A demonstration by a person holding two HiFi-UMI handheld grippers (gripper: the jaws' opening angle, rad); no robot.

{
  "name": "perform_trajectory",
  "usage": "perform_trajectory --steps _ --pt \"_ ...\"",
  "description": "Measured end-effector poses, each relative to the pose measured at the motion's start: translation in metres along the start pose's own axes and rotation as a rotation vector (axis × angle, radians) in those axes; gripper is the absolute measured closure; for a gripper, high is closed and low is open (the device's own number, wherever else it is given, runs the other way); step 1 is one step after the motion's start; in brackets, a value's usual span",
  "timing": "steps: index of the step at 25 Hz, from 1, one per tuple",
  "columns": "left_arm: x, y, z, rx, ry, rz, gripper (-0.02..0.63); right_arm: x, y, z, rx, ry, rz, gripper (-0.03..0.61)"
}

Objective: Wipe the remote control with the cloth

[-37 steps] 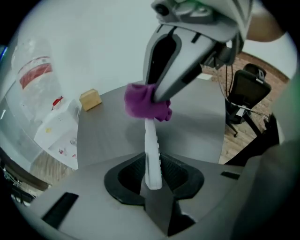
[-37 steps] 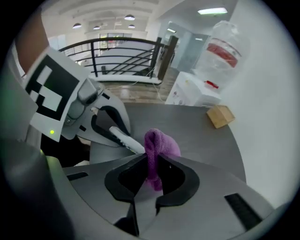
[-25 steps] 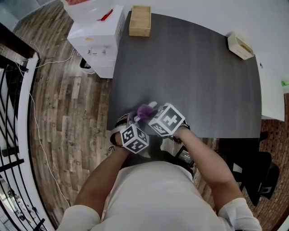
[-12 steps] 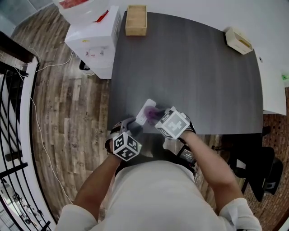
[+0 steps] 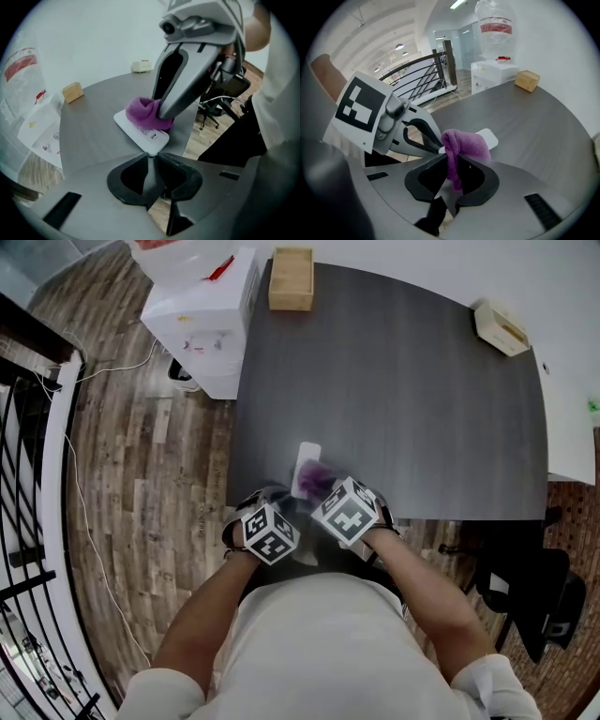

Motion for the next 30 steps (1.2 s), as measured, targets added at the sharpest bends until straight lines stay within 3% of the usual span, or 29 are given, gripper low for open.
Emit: perform_trajectory --steps 3,9,12,14,17,20,22,25,30 --pt "0.002 0.000 0.000 -0.001 0.008 0.008 0.548 -0.016 0.002 0.000 0.024 0.049 0.071 0.509" --pt "0.003 0.000 0.000 0.000 -0.008 0.002 0.546 -0.043 -0.019 0.003 0.073 0.120 0.365 0.509" --pt "0.003 -0.001 0.001 0.015 -0.042 0.001 0.548 -0.019 -0.038 0.022 0.092 0.028 0.274 0.509" --pt "0.004 -0.002 0.001 0.026 -0.067 0.004 0.547 0.008 -0.041 0.035 0.049 -0.096 0.117 0.509" --pt "0.004 -0.003 -0.001 0.033 -0.098 0.015 0.546 0.042 -0.022 0.050 -0.083 -0.365 -0.103 0.509" --pt "0.005 0.000 -0.001 0.030 -0.121 0.028 0.548 0.037 0.007 0.051 -0.204 -0.580 -0.114 0.509" --pt "0.004 0.000 0.000 0.027 -0.132 0.038 0.548 0.016 0.015 0.044 -0.233 -0.607 -0.042 0.509" --pt "0.003 -0.001 0.000 0.025 -0.152 0.046 0.548 -0.012 0.015 0.036 -0.179 -0.467 0.061 0.509" --pt "0.002 -0.001 -0.002 0.024 -0.170 0.053 0.548 -0.022 0.009 0.026 -0.001 0.057 0.197 0.509"
Point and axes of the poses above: the fingertips, and each gripper's own axes: y forward along the fingers, x to its right, z out of its top, the point moved 3 cm from there along -y, backward along the fingers, and after that the axes turned 7 degrees about -y, right-handed, at the moved point
